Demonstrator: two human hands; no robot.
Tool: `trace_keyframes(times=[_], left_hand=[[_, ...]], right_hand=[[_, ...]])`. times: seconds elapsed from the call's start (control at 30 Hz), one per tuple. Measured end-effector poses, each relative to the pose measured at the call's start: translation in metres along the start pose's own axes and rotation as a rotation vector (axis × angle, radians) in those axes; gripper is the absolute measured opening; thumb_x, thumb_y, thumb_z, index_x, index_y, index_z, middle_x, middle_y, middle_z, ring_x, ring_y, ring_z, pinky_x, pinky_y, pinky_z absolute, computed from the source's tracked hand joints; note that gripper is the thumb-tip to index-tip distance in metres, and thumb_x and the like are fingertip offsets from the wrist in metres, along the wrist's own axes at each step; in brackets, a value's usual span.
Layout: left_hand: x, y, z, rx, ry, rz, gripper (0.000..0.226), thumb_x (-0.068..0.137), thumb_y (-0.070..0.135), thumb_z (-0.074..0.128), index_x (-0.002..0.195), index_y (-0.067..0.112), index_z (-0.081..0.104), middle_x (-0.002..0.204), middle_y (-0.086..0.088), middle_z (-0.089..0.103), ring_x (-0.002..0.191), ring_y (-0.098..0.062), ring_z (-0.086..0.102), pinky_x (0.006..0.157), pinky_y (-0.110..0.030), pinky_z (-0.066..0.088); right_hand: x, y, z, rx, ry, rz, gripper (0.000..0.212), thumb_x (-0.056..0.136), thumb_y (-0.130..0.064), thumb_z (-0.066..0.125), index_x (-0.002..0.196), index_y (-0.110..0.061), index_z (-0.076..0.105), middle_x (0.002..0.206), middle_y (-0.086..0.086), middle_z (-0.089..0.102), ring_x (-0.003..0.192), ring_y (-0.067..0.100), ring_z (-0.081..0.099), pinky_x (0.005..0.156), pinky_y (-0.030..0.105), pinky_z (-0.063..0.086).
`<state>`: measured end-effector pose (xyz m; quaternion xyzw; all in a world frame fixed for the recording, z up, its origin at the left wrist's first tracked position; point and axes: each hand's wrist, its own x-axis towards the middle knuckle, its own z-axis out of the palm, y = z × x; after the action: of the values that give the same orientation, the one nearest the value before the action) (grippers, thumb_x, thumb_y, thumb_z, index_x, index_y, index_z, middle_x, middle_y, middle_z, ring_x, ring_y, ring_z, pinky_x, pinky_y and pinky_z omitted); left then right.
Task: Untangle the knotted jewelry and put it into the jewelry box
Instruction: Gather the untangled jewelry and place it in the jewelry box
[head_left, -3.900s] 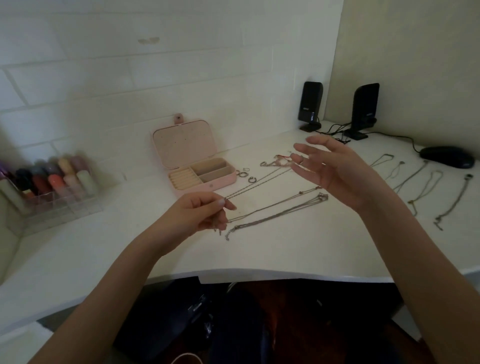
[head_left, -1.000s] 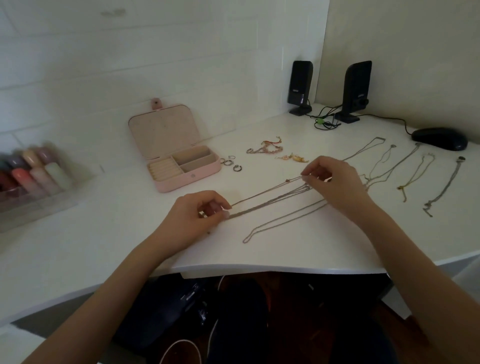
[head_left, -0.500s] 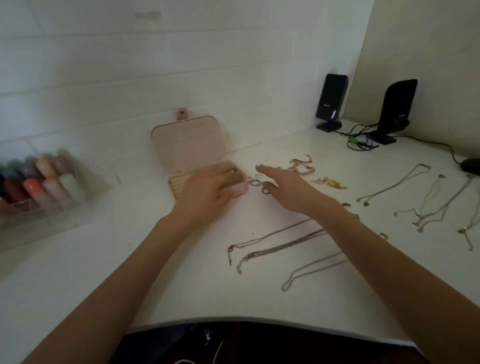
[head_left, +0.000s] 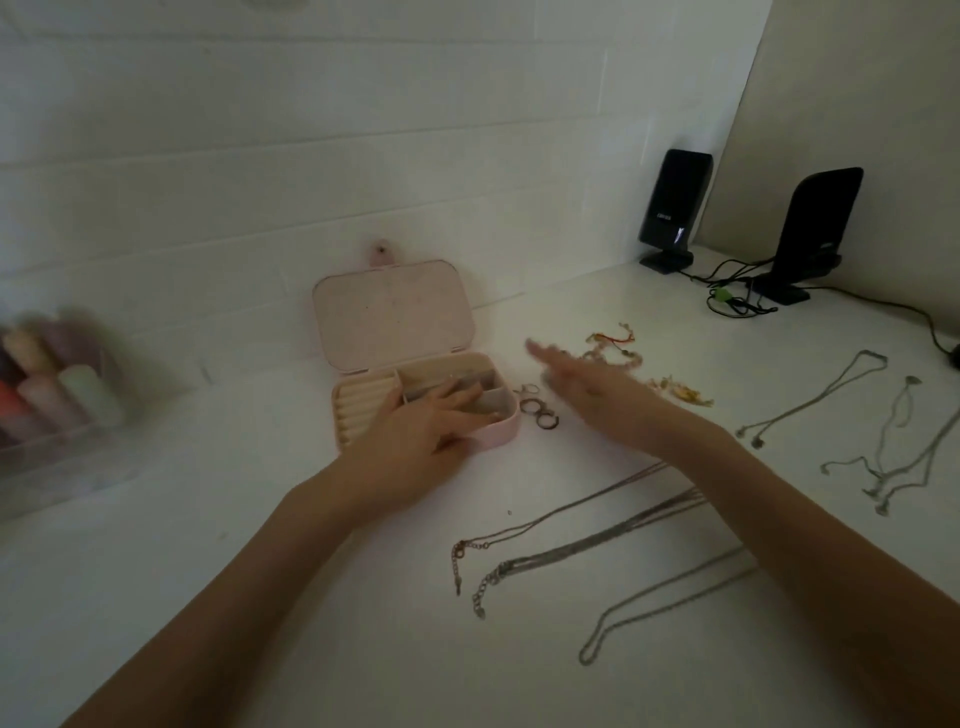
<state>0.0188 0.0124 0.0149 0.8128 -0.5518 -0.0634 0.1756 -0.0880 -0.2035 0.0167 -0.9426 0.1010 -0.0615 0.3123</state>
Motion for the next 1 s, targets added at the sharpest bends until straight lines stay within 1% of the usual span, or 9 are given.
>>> trace_keyframes(times=[0.1, 0.17, 0.23, 0.33, 0.47, 0.6, 0.77, 0.9, 1.0], left_hand=[[-0.003, 0.011, 0.003, 0.036, -0.017, 0.029, 0.046, 0.098, 0.019, 0.045, 0.137, 0.043, 0.043, 0.156, 0.015, 0.019, 0.146, -0.004, 0.008, 0.114, -0.040, 0.000], [-0.003, 0.016, 0.001, 0.038, -0.009, 0.014, 0.037, 0.098, 0.027, 0.044, 0.132, 0.039, 0.053, 0.155, 0.015, 0.024, 0.145, -0.004, 0.012, 0.114, -0.038, 0.003], [-0.003, 0.023, -0.003, -0.004, 0.066, 0.018, 0.036, 0.094, 0.040, 0.040, 0.121, 0.036, 0.063, 0.147, 0.014, 0.042, 0.140, -0.003, 0.027, 0.110, -0.034, 0.011], [0.007, 0.034, -0.010, -0.054, 0.229, 0.024, 0.026, 0.096, 0.039, 0.047, 0.107, 0.032, 0.069, 0.123, 0.017, 0.059, 0.125, -0.002, 0.044, 0.108, -0.031, 0.011], [0.045, 0.052, -0.015, 0.002, 0.172, 0.000, 0.028, 0.098, 0.030, 0.047, 0.120, 0.020, 0.062, 0.121, 0.000, 0.065, 0.140, -0.008, 0.031, 0.116, -0.033, 0.010], [0.097, 0.075, -0.004, 0.034, 0.087, -0.011, 0.034, 0.099, 0.019, 0.046, 0.130, 0.010, 0.055, 0.134, -0.011, 0.055, 0.129, -0.024, 0.044, 0.104, -0.032, 0.034], [0.132, 0.075, 0.024, 0.181, -0.085, -0.085, 0.032, 0.099, 0.016, 0.038, 0.123, 0.003, 0.054, 0.131, -0.014, 0.053, 0.120, -0.029, 0.050, 0.095, -0.034, 0.039], [0.126, 0.068, 0.033, 0.299, -0.040, -0.048, 0.028, 0.098, 0.020, 0.037, 0.112, 0.008, 0.058, 0.119, -0.012, 0.059, 0.110, -0.032, 0.056, 0.089, -0.040, 0.046], [0.117, 0.069, 0.031, 0.305, -0.021, -0.020, 0.032, 0.100, 0.021, 0.034, 0.119, 0.014, 0.058, 0.117, -0.011, 0.061, 0.106, -0.032, 0.058, 0.090, -0.042, 0.047]], right_hand=[[0.001, 0.017, -0.022, -0.271, 0.227, 0.187, 0.045, 0.104, -0.025, 0.035, 0.149, -0.020, 0.032, 0.153, 0.005, 0.034, 0.143, 0.023, 0.026, 0.115, 0.035, 0.015], [0.001, 0.027, -0.026, -0.443, 0.262, 0.258, 0.033, 0.102, -0.016, 0.039, 0.131, -0.014, 0.055, 0.131, 0.011, 0.058, 0.118, 0.026, 0.052, 0.098, 0.035, 0.035], [0.000, 0.030, -0.023, -0.485, 0.303, 0.292, 0.026, 0.098, -0.012, 0.043, 0.110, -0.014, 0.066, 0.104, 0.010, 0.066, 0.089, 0.024, 0.057, 0.077, 0.031, 0.041], [0.003, 0.032, -0.025, -0.311, 0.422, 0.249, 0.016, 0.094, -0.013, 0.054, 0.102, -0.013, 0.068, 0.102, 0.005, 0.067, 0.094, 0.023, 0.060, 0.082, 0.031, 0.046], [0.011, 0.026, -0.044, 0.185, 0.591, 0.195, 0.005, 0.094, -0.011, 0.056, 0.099, -0.011, 0.059, 0.094, 0.001, 0.067, 0.080, 0.006, 0.060, 0.072, 0.012, 0.046], [0.014, 0.010, -0.065, 0.719, 0.590, 0.210, 0.007, 0.099, -0.009, 0.046, 0.104, -0.007, 0.051, 0.084, 0.007, 0.068, 0.078, 0.015, 0.067, 0.082, 0.033, 0.056], [0.015, 0.013, -0.071, 0.673, 0.557, 0.189, 0.011, 0.099, -0.010, 0.047, 0.106, -0.005, 0.053, 0.083, 0.007, 0.065, 0.068, 0.016, 0.064, 0.075, 0.037, 0.057], [0.017, 0.022, -0.069, 0.560, 0.468, 0.156, 0.013, 0.097, -0.013, 0.052, 0.105, -0.003, 0.053, 0.089, 0.007, 0.073, 0.069, 0.022, 0.068, 0.065, 0.033, 0.057], [0.023, 0.024, -0.063, 0.467, 0.463, 0.132, 0.008, 0.096, -0.017, 0.055, 0.101, -0.010, 0.053, 0.090, 0.002, 0.074, 0.072, 0.022, 0.070, 0.058, 0.024, 0.053]])
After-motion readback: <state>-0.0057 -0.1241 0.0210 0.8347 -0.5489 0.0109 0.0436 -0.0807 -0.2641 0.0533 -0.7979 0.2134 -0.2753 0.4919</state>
